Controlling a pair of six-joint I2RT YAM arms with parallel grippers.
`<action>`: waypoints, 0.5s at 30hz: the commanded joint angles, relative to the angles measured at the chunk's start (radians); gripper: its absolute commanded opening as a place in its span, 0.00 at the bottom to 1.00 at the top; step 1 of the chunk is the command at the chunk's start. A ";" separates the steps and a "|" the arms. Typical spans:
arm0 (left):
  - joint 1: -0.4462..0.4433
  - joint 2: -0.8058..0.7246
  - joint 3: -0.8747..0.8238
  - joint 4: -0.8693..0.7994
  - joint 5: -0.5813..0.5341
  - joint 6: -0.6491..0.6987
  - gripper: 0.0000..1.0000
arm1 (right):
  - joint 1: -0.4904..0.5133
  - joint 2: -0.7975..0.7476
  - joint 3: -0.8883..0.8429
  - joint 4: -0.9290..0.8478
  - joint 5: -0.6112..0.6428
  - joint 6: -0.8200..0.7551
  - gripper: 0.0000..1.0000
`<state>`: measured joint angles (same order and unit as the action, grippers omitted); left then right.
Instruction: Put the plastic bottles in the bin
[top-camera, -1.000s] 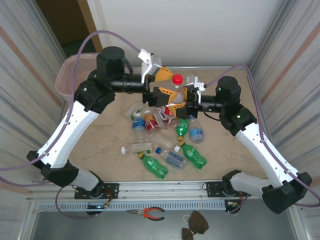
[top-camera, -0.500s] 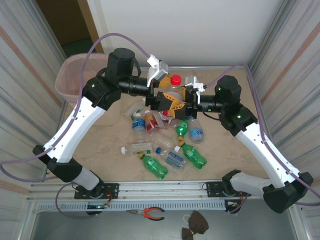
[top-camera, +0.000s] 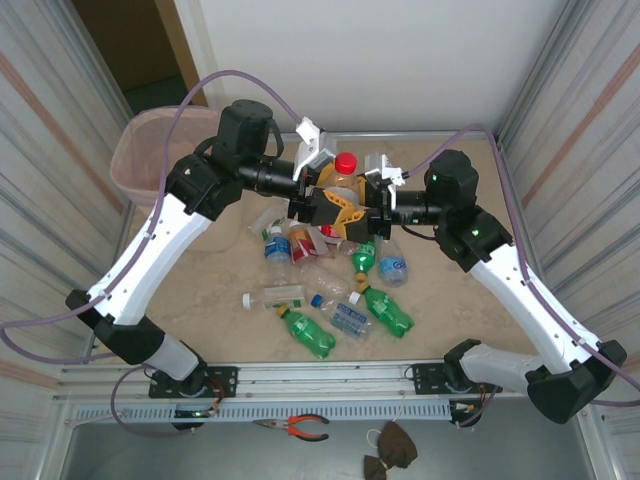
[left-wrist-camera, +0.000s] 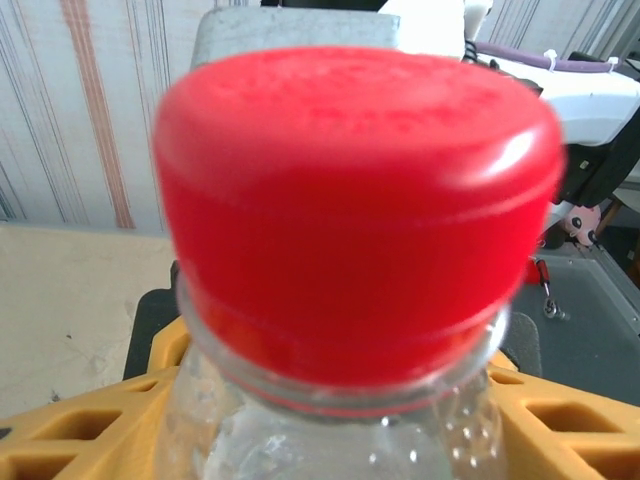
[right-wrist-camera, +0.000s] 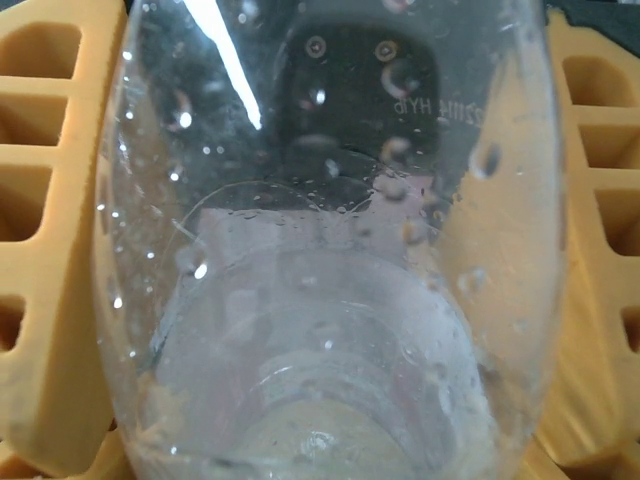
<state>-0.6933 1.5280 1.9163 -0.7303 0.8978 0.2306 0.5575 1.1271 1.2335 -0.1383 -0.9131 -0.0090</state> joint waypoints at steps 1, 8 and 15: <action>-0.002 -0.013 -0.020 -0.015 0.007 0.019 0.62 | 0.012 -0.003 0.039 0.011 -0.002 -0.012 0.59; 0.000 -0.043 -0.050 0.032 -0.009 0.008 0.57 | 0.019 -0.006 0.036 0.008 0.013 -0.011 0.59; 0.000 -0.064 -0.060 0.045 -0.048 0.006 0.55 | 0.020 -0.022 0.027 -0.001 0.039 -0.013 0.74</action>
<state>-0.6933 1.4979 1.8694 -0.6991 0.8757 0.2321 0.5701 1.1271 1.2335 -0.1516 -0.8875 -0.0113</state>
